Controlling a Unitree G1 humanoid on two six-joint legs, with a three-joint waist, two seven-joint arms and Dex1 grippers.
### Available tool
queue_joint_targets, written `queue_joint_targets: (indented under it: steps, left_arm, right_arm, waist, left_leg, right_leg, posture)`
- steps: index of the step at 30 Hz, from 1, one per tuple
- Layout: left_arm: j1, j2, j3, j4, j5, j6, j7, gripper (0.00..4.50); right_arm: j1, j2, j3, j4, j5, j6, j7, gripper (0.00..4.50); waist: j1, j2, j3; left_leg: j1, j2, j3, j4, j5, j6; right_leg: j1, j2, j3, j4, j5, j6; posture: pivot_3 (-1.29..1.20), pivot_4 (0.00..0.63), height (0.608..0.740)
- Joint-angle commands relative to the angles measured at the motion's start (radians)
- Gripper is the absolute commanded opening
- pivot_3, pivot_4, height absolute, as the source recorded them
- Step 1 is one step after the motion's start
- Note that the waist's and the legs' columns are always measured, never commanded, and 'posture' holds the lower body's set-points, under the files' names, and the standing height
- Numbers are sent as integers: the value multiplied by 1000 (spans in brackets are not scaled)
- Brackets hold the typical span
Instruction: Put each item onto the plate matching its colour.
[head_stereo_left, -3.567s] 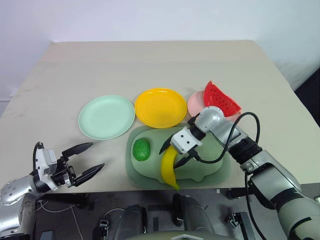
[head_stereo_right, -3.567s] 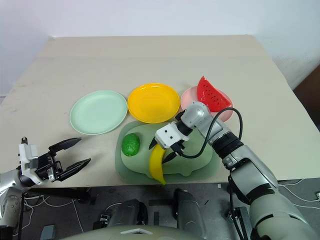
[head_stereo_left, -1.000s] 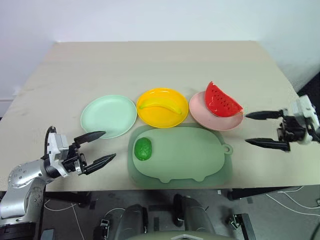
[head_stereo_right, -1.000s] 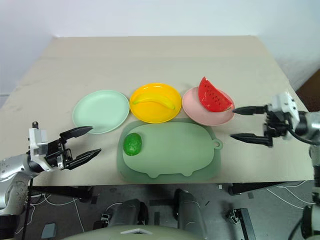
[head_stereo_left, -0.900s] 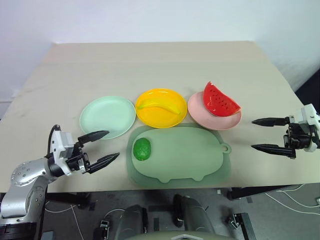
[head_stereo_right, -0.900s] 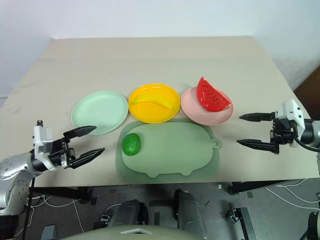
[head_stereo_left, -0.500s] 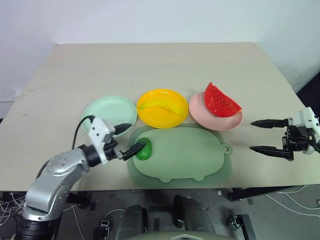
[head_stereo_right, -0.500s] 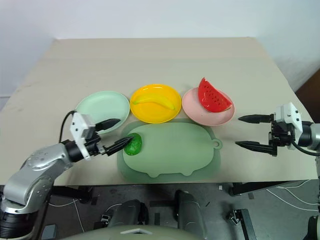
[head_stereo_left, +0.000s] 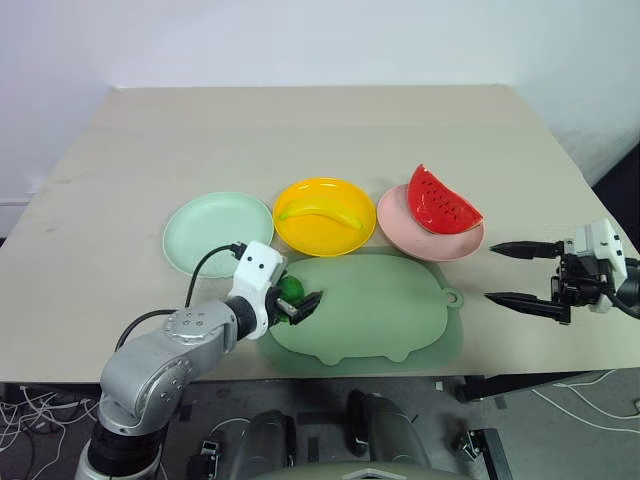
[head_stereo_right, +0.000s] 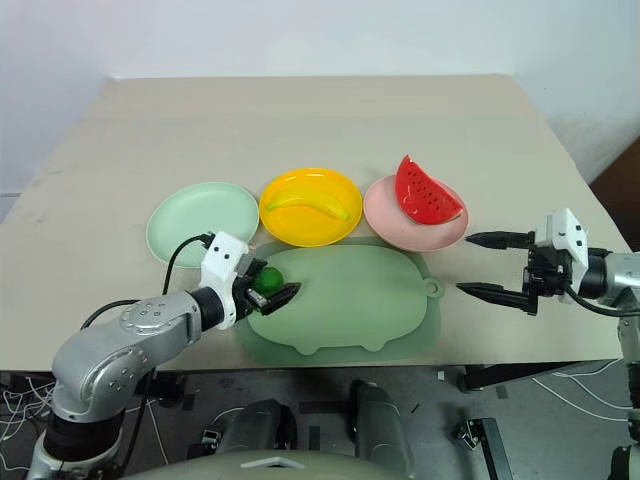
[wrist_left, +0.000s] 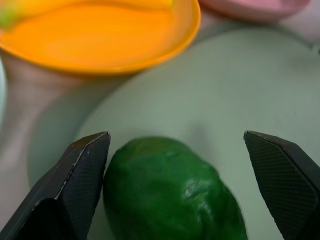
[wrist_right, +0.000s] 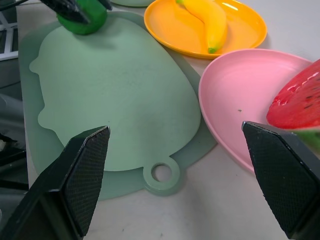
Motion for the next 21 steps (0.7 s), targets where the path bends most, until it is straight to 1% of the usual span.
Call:
queue_joint_targets:
  steps: [1, 5, 12, 15, 18, 19, 21]
  left_arm:
    - [-25, -15, 5, -46, -3, 77, 30, 4500]
    - [-48, -40, 19, -34, 1, 158, 46, 4500]
    - [-80, -97, 1, 11, 40, 157, 68, 4500]
    - [-74, -103, -4, 29, 52, 166, 67, 3926]
    - [-72, -95, -5, 31, 62, 186, 62, 3030]
    - [-71, -90, -7, 33, 68, 184, 62, 2944]
    - [-74, -86, -4, 43, 66, 173, 47, 2942]
  right_arm:
    - [10, -3, -29, -36, 22, 5, 2, 4463]
    - [26, -7, -34, -41, 26, 0, 12, 4463]
    - [25, 5, -30, -52, 26, 2, -14, 4463]
    - [27, 8, -29, -59, 25, 2, -22, 4500]
    - [25, 9, -28, -56, 22, -2, -27, 4500]
    - [23, 10, -27, -56, 22, -2, -29, 4500]
    - [19, 13, -26, -55, 20, -3, -36, 4500]
  waist:
    - [0, 0, 0]
    - [0, 0, 0]
    - [0, 0, 0]
    - [0, 0, 0]
    - [1, 0, 0]
    - [1, 0, 0]
    - [0, 0, 0]
  left_leg:
    - [0, 0, 0, 0, 0, 0]
    - [0, 0, -1, 0, 0, 0]
    - [0, -1, -1, 0, 0, -1]
    - [0, -1, -2, 0, 1, -1]
    - [0, -1, -2, 0, 1, -1]
    - [0, -1, -2, 0, 1, -1]
    - [0, -1, -2, 0, 1, -1]
  right_leg:
    - [0, 0, 0, 0, 0, 0]
    - [0, 0, 0, 0, 0, 0]
    - [1, 0, 0, 0, -1, -2]
    - [1, 0, 0, 0, -1, -2]
    - [2, 0, 0, 0, -1, -2]
    - [2, 0, 0, 0, -2, -2]
    - [2, 0, 0, 0, -2, -2]
  posture:
    - [0, 150, 736]
    - [0, 150, 736]
    - [0, 150, 736]
    - [0, 150, 736]
    - [0, 150, 736]
    - [0, 150, 736]
    - [0, 150, 736]
